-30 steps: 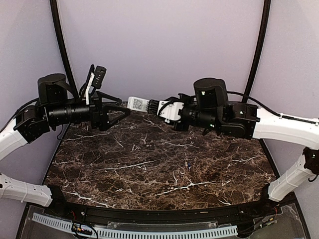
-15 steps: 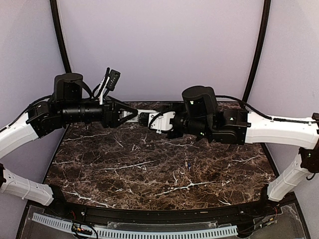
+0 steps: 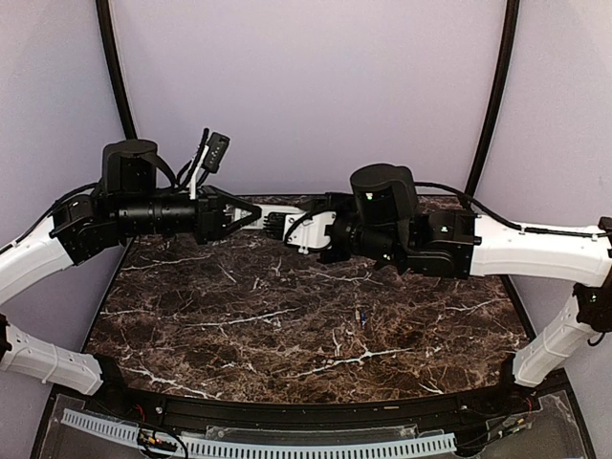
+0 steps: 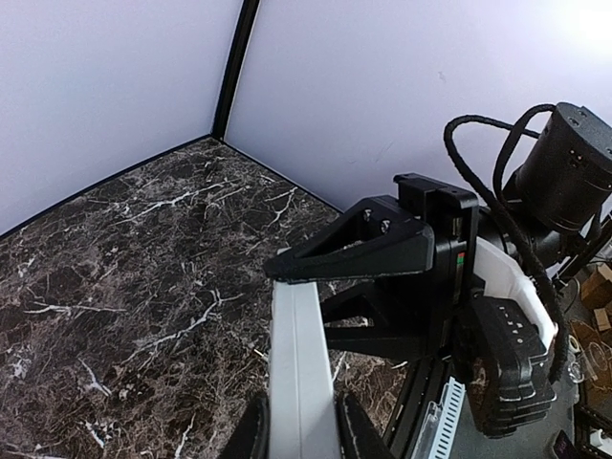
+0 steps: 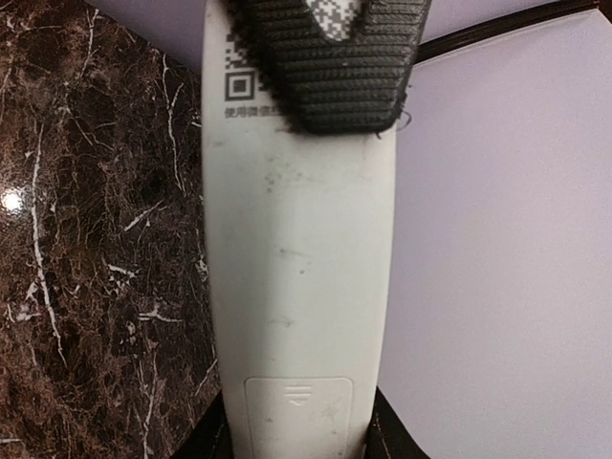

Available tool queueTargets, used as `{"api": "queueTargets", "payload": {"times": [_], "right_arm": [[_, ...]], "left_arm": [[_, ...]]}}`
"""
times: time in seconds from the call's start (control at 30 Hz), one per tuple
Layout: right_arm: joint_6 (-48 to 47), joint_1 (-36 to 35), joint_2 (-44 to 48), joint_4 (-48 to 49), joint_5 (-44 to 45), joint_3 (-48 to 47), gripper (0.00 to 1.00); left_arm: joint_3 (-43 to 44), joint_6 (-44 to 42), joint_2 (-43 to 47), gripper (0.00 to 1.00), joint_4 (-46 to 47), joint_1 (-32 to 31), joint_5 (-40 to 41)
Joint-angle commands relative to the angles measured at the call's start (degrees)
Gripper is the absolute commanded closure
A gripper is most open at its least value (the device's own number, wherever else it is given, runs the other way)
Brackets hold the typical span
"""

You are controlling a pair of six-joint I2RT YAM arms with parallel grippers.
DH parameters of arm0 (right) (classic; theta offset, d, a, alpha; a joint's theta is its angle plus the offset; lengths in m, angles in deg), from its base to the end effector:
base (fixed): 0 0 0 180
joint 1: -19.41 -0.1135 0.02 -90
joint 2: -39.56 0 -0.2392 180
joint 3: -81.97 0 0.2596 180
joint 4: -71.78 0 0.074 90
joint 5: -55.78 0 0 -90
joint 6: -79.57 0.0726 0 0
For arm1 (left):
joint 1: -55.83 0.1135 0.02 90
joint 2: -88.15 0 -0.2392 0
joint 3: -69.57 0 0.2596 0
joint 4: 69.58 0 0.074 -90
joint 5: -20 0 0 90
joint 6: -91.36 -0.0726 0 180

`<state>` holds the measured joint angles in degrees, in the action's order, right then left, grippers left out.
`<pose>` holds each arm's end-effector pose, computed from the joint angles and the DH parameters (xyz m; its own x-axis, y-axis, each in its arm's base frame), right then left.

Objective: Load the batteries into the remote control
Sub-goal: Pass from the right arm to the left, then pass from the left arm to the right

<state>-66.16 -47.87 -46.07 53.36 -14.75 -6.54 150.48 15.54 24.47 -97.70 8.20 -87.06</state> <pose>0.1762 0.3580 0.3269 0.5579 -0.6849 -0.4687 -0.5054 0.1676 -0.8465 0.1883 -0.2380 0.3777 -0.3440 0.0296 -0.9385 0.8418 0.4525 -0.2943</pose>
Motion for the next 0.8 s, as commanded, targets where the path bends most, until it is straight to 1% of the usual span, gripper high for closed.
{"api": "queueTargets", "payload": {"times": [0.0, 0.1, 0.13, 0.2, 0.23, 0.33, 0.5, 0.6, 0.77], "right_arm": [[6.5, -0.3, 3.0, 6.2, -1.1, -0.8, 0.66], [12.6, 0.3, 5.5, 5.4, -4.4, -0.3, 0.3], [15.0, 0.8, 6.9, 5.3, -7.0, 0.2, 0.21], [20.8, 3.1, 9.9, 5.2, -15.1, 2.0, 0.04], [25.2, 4.4, 12.0, 5.6, -19.3, 3.4, 0.02], [36.8, 9.0, 15.8, 8.3, -29.2, 6.8, 0.01], [56.2, 16.4, 18.0, 14.8, -47.4, 11.5, 0.01], [63.2, 18.0, 16.7, 16.5, -50.5, 12.1, 0.02], [68.9, 18.0, 11.6, 16.8, -54.2, 9.1, 0.09]], "left_arm": [[-2.6, -3.4, 3.8, 0.89, 2.5, 0.0, -1.1], [-5.5, -3.7, 6.6, 0.92, 7.2, 0.1, 0.7], [-5.8, -3.8, 7.1, 0.93, 8.7, 0.1, 0.8], [-6.6, -3.7, 8.1, 0.94, 10.5, 0.1, 0.9], [-7.1, -3.5, 8.6, 0.94, 11.1, 0.0, 1.0], [-9.3, -3.0, 10.1, 0.95, 15.9, 0.0, 0.7], [-10.3, -2.4, 10.4, 0.95, 19.2, 0.1, -0.9], [-10.9, -1.8, 10.5, 0.95, 21.2, 0.1, -2.2], [-11.0, -1.6, 10.2, 0.95, 21.9, 0.0, -2.8]]}}
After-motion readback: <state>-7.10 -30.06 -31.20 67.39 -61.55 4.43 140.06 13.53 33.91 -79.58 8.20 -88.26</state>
